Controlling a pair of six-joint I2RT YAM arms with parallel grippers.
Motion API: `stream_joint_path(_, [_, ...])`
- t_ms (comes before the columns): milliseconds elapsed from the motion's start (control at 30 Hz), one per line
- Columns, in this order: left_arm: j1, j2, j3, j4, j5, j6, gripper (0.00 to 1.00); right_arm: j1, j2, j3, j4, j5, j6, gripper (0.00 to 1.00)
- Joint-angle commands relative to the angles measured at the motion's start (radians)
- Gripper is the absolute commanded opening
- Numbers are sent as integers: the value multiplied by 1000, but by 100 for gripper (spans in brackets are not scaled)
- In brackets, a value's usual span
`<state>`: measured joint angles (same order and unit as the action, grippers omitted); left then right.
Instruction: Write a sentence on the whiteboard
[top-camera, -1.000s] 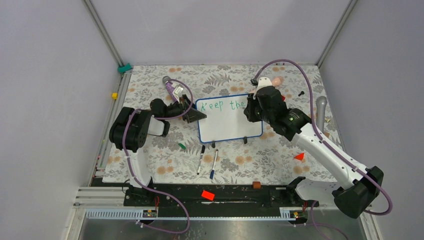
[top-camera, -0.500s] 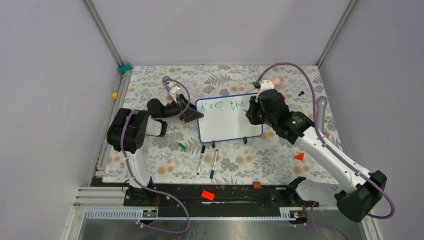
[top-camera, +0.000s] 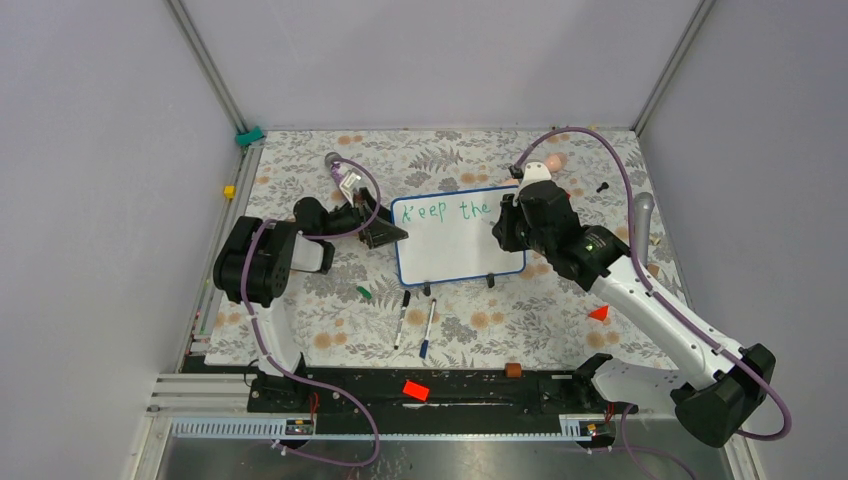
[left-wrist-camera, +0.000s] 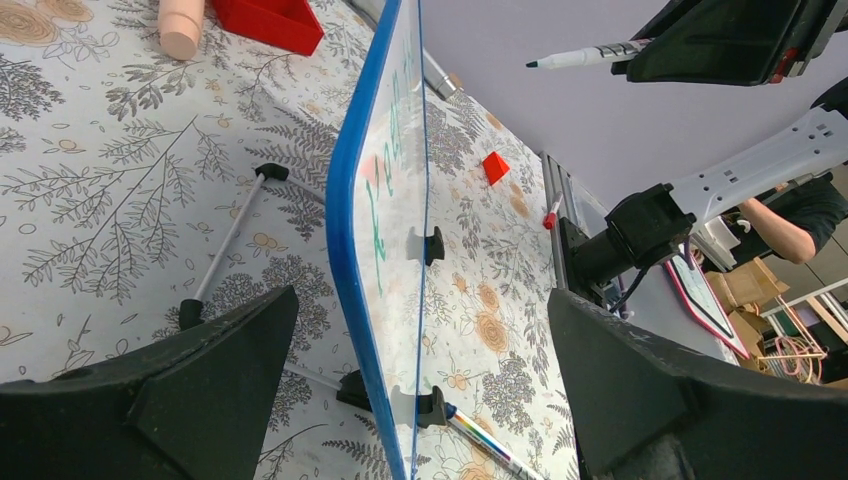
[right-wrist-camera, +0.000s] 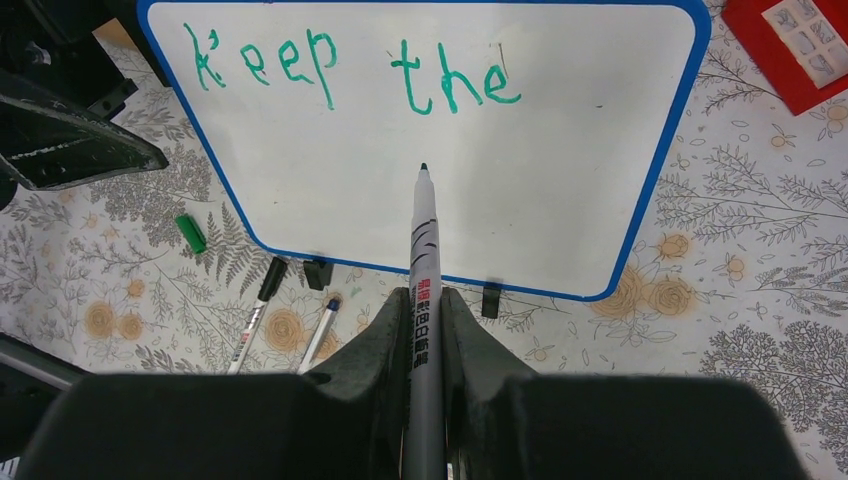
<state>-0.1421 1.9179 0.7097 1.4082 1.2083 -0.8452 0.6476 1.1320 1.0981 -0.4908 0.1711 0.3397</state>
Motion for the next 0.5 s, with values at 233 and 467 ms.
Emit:
stream_joint_path(233, [85, -9, 47, 63, -5, -71, 99, 4, -9, -13, 83, -57, 64, 0])
stream_joint_path(467, [104, -45, 45, 63, 10, -59, 99, 111, 70, 40, 152, -1, 77, 0])
